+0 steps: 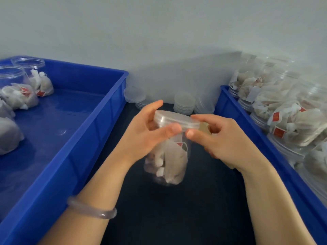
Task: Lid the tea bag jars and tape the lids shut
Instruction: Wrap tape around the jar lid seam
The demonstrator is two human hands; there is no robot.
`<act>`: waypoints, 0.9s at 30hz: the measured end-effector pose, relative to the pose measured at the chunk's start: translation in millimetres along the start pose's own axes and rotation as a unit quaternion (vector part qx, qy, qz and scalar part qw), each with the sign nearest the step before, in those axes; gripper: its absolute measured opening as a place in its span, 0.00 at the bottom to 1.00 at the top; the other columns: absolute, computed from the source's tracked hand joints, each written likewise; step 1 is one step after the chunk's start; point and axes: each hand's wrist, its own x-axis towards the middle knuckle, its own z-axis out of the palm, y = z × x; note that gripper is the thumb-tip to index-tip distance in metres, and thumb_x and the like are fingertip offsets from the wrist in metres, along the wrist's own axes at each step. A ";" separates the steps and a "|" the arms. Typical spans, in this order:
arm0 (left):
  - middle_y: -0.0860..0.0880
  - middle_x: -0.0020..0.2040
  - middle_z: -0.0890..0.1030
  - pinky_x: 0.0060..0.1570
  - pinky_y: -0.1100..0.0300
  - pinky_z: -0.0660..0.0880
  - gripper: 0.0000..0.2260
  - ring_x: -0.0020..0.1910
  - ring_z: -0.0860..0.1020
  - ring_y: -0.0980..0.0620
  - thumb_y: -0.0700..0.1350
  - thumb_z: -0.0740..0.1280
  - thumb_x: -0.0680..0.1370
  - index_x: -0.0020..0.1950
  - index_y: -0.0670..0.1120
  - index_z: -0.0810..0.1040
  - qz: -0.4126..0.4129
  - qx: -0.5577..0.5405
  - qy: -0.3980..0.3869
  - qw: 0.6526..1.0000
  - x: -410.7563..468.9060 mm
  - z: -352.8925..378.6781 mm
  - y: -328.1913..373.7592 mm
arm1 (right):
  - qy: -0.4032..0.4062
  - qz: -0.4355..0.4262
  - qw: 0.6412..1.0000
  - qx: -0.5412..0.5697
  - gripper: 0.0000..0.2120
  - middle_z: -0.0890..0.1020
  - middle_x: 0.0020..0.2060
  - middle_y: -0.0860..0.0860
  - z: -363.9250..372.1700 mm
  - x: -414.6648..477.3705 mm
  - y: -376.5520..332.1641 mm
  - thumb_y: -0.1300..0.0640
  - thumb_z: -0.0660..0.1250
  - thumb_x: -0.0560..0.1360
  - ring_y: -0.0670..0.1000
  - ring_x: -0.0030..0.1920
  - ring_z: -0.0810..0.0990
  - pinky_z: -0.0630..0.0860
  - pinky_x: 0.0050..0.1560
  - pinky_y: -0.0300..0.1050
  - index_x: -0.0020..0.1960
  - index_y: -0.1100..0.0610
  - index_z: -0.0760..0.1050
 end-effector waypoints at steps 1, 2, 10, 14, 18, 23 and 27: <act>0.60 0.61 0.74 0.48 0.75 0.72 0.53 0.57 0.74 0.67 0.67 0.76 0.54 0.74 0.52 0.62 -0.005 0.034 0.001 0.999 1.0 1.4 -2.0 | 0.002 -0.011 0.999 -0.035 0.22 0.76 0.36 0.25 3.6 -0.1 -2.3 0.24 0.62 0.53 0.30 0.38 0.75 0.71 0.35 0.27 0.46 0.28 0.73; 0.59 0.63 0.72 0.47 0.77 0.71 0.54 0.58 0.72 0.67 0.68 0.76 0.52 0.74 0.53 0.61 -0.008 0.063 0.005 0.998 1.8 2.2 -4.4 | -0.012 -0.013 0.998 -0.062 0.19 0.75 0.40 0.22 5.8 -0.6 -5.6 0.23 0.61 0.54 0.27 0.44 0.74 0.71 0.39 0.26 0.44 0.24 0.71; 0.59 0.61 0.74 0.49 0.70 0.72 0.56 0.57 0.74 0.64 0.67 0.78 0.50 0.74 0.53 0.63 -0.031 0.058 -0.003 0.998 4.6 -5.1 -12.4 | -0.165 0.082 0.981 -0.057 0.47 0.78 0.40 0.42 -12.7 -4.9 -0.7 0.30 0.67 0.54 0.38 0.28 0.76 0.71 0.29 0.33 0.71 0.36 0.61; 0.57 0.63 0.73 0.55 0.62 0.75 0.51 0.61 0.74 0.57 0.64 0.73 0.52 0.73 0.53 0.65 -0.037 0.019 -0.001 0.999 4.2 -10.8 -11.1 | -0.113 0.081 0.990 0.003 0.36 0.83 0.31 0.48 -17.4 -5.2 -0.7 0.32 0.68 0.53 0.42 0.25 0.75 0.70 0.26 0.32 0.61 0.37 0.71; 0.50 0.64 0.76 0.61 0.51 0.75 0.53 0.61 0.76 0.51 0.68 0.77 0.47 0.70 0.54 0.67 -0.039 -0.023 -0.040 0.998 2.5 -11.8 -11.0 | -0.077 0.072 0.994 0.013 0.31 0.84 0.31 0.48 -15.5 -3.0 0.5 0.33 0.68 0.53 0.42 0.25 0.75 0.70 0.26 0.32 0.55 0.38 0.74; 0.49 0.59 0.79 0.55 0.56 0.77 0.48 0.58 0.79 0.52 0.72 0.75 0.49 0.66 0.56 0.70 -0.028 -0.056 -0.086 0.994 0.6 -16.0 -12.8 | -0.045 0.041 0.998 -0.011 0.34 0.83 0.33 0.51 -8.4 -0.4 4.6 0.29 0.65 0.54 0.42 0.26 0.76 0.70 0.27 0.30 0.58 0.40 0.77; 0.44 0.59 0.80 0.56 0.52 0.77 0.49 0.58 0.79 0.46 0.70 0.75 0.52 0.68 0.50 0.70 -0.033 -0.100 -0.116 0.988 -1.8 -14.9 -14.3 | -0.024 0.009 1.000 -0.011 0.38 0.81 0.35 0.52 -2.0 0.4 6.7 0.29 0.64 0.56 0.41 0.26 0.75 0.69 0.29 0.30 0.63 0.44 0.76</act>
